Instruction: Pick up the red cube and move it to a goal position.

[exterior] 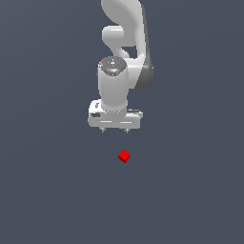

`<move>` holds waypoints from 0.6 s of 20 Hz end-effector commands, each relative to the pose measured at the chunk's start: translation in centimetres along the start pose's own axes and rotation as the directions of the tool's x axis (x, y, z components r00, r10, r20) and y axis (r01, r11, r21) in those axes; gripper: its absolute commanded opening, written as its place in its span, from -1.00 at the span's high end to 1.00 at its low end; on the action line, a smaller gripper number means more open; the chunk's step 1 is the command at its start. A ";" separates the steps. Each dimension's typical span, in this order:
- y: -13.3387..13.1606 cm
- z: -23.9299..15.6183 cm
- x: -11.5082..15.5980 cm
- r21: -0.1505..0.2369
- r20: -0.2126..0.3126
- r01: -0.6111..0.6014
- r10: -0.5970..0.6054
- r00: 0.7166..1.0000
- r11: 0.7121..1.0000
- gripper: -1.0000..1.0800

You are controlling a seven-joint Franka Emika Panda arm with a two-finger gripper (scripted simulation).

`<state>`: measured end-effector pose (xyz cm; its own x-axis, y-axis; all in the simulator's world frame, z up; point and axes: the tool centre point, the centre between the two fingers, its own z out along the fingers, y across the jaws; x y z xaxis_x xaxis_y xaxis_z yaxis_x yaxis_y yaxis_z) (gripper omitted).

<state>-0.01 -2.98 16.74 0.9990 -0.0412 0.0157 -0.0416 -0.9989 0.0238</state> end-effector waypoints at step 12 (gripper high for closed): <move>-0.7 1.8 0.4 0.001 0.003 -0.075 0.075 0.997 0.997 -0.92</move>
<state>0.35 -2.48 15.38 0.9950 -0.0990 0.0154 -0.0993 -0.9948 0.0216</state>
